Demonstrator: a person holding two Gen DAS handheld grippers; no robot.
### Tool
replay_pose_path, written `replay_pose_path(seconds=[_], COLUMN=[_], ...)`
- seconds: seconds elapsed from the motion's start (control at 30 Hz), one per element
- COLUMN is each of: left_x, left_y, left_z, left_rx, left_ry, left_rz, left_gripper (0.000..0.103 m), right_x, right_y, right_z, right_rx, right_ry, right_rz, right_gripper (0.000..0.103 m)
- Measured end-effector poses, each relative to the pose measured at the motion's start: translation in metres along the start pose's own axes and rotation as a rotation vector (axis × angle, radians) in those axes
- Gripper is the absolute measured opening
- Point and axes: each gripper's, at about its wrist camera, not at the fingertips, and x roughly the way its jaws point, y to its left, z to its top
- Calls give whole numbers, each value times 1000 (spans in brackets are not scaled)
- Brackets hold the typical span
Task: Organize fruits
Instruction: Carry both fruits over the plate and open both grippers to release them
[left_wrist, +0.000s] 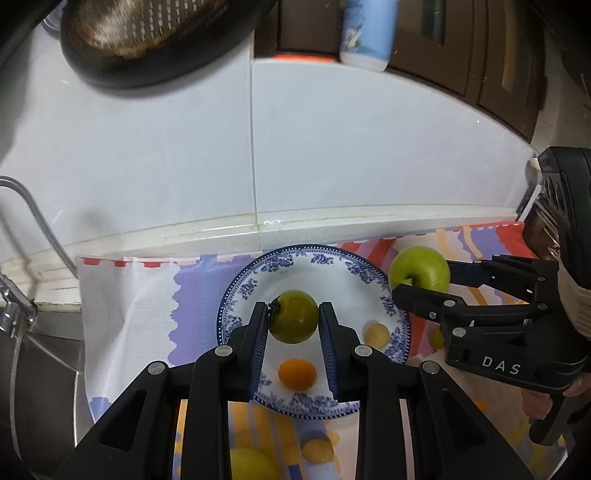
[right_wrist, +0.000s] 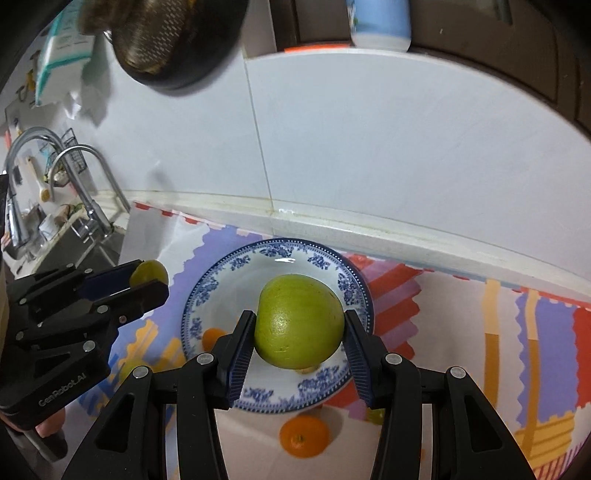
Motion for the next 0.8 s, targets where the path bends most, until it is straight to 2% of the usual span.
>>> replay_pose_path(seconds=[0.5,0.8], left_x=[85,103], left_y=[17,14], left_z=[3,1], left_rx=[-51,-38], left_ry=[244,298], left_rz=[-44,-43], left_gripper=[28,28], right_x=[79,98], right_y=[-14,-19], right_z=[9,1], right_rx=[-3,10], right_ry=[184,236], right_rz=[26,26], right_gripper=[48,48])
